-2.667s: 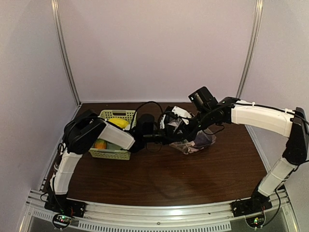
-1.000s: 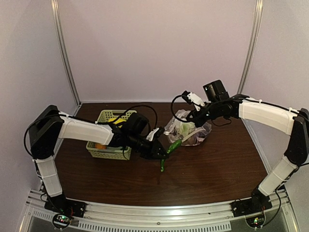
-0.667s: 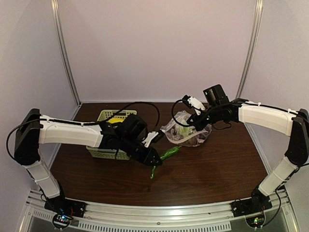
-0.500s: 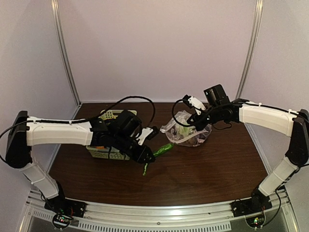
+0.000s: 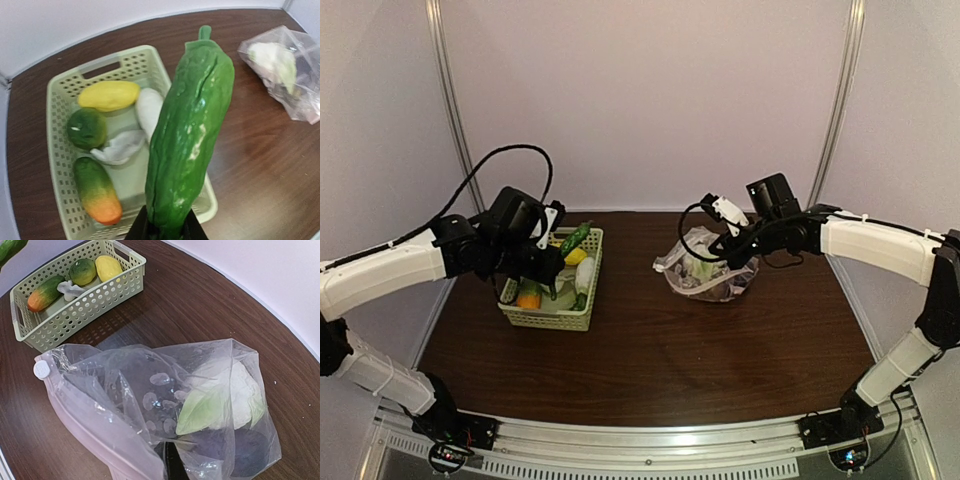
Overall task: Open the zip-top bag and remove the fake food
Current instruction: Place the fake vegetable in the bin.
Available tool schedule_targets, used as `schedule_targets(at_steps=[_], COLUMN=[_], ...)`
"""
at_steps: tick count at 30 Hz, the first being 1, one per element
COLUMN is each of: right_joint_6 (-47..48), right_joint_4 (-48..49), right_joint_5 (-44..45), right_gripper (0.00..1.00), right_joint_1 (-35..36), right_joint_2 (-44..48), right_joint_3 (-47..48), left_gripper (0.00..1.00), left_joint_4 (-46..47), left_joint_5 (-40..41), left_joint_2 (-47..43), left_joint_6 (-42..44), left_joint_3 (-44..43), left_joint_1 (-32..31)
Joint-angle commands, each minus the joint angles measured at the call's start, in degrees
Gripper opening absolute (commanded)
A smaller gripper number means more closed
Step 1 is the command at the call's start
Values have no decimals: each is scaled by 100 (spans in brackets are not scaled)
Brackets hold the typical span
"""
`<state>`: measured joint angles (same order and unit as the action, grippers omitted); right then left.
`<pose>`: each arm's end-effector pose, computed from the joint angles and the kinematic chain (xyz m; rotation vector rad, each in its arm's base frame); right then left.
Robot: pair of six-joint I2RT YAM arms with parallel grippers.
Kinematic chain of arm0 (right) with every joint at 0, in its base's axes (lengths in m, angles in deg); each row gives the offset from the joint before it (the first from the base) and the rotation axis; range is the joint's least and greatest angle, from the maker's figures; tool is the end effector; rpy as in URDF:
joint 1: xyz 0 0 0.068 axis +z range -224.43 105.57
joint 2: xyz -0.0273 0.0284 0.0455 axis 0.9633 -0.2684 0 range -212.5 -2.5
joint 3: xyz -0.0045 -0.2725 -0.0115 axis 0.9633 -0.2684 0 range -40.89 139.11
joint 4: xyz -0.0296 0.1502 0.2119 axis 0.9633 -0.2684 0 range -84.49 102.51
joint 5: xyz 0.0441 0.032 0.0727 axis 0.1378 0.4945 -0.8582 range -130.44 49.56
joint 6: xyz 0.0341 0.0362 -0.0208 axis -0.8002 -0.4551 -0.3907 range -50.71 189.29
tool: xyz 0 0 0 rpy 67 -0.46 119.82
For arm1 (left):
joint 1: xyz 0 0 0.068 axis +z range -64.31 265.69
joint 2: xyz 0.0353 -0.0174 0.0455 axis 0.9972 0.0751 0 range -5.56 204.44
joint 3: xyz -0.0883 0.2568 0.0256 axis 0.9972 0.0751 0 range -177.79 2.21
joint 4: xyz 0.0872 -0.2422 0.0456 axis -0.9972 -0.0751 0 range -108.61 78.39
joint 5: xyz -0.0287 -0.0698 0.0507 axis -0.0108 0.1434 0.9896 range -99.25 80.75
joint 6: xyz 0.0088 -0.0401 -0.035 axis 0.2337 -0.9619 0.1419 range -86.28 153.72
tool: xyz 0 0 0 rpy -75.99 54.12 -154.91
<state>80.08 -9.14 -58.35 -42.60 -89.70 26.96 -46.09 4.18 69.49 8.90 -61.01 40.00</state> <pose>0.2827 0.1884 0.2819 -0.9891 2.0814 0.5475 0.2009 -0.1939 0.2984 0.3193 2.3523 -0.3207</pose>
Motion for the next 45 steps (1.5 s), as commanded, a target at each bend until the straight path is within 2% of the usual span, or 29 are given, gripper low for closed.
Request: schedule_targets(at_steps=[1, 6, 10, 12, 27, 34, 39, 40, 41, 45], right_joint_6=[61, 62, 63, 63, 72, 81, 81, 81, 79, 89], right_joint_4=[58, 55, 46, 54, 26, 17, 12, 5, 3, 9], right_joint_5=[-16, -38, -50, -64, -118, -138, -147, -151, -151, -143], right_gripper=[0, 0, 0, 0, 0, 0, 0, 0, 0, 0], right_joint_1=[-28, -28, -28, -28, -28, -28, -25, -28, -27, -22], right_joint_2=[222, 226, 205, 191, 97, 75, 65, 65, 71, 68], right_joint_3=[-161, -165, -191, -202, -186, -178, -176, -176, -173, -167], left_gripper=[6, 6, 8, 11, 15, 43, 78, 93, 97, 97], left_joint_4=[149, 905, 1361, 1407, 1314, 1026, 792, 767, 753, 348], left_joint_5=[1008, 1507, 1573, 1560, 1233, 1202, 1439, 1457, 1407, 912], left_joint_2=[-276, -287, -130, 46, 1430, 1571, 1362, 1243, 1097, 786], left_joint_6=[86, 721, 1068, 1192, 1379, 1284, 1007, 910, 848, 1020], left_joint_3=[363, 854, 1101, 1111, 819, 642, 517, 501, 470, 17], left_joint_1=[174, 182, 192, 192, 201, 294, 298, 298, 298, 298])
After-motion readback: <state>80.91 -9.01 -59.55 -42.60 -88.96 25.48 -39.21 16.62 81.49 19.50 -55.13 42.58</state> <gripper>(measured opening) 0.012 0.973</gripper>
